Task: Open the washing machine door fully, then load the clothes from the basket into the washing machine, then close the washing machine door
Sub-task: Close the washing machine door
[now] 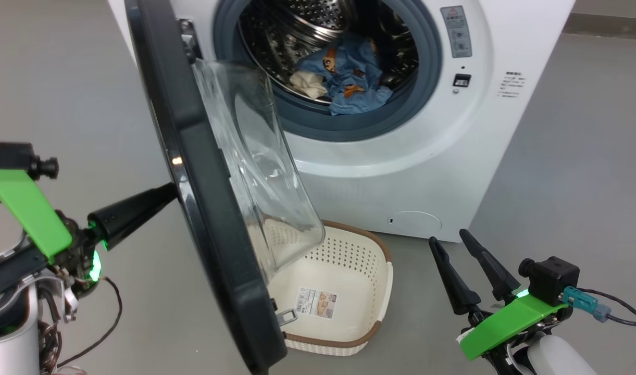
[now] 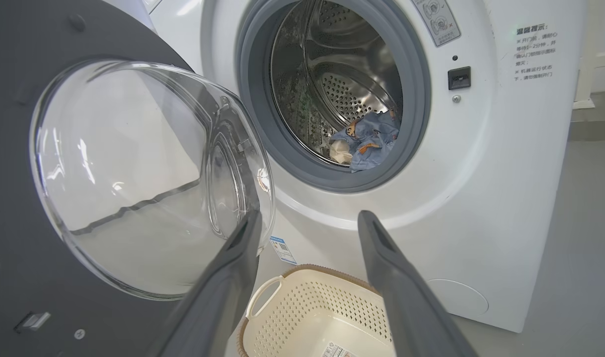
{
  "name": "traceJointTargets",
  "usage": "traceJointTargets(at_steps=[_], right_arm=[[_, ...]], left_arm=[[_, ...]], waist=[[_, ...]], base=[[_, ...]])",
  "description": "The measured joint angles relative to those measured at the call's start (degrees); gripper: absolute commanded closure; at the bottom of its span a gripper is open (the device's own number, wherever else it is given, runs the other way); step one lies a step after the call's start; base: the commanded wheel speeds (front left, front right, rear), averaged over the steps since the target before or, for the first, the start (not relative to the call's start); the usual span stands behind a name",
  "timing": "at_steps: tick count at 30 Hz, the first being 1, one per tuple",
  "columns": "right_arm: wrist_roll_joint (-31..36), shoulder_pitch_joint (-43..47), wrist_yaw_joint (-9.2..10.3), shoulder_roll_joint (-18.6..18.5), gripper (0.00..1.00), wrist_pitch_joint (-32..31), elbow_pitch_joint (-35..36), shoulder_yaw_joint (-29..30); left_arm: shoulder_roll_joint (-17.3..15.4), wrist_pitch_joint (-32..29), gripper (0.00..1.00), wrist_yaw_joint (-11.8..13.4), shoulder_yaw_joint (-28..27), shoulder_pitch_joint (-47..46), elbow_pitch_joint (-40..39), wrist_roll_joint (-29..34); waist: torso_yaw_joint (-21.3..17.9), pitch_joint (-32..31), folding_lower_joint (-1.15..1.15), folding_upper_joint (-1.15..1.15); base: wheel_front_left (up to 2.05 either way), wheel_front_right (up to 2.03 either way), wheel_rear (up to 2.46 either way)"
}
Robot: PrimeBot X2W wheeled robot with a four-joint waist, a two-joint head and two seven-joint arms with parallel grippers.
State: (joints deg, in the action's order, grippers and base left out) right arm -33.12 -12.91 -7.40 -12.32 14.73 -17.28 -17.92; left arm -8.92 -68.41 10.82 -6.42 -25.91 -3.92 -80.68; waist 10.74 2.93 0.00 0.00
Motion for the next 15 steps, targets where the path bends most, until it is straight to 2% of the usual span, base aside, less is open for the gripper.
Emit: traceJointTargets(at_steps=[15], right_arm=[[0.0,0.0,0.00,0.1,0.00,0.0,0.0,0.5]], left_arm=[[1.9,2.9,1.00,-1.1,0.7,-2.2,0.9,1.0]], waist=[[-7.1,0.6,0.00,0.00]], base=[[0.00,0.00,0.00]])
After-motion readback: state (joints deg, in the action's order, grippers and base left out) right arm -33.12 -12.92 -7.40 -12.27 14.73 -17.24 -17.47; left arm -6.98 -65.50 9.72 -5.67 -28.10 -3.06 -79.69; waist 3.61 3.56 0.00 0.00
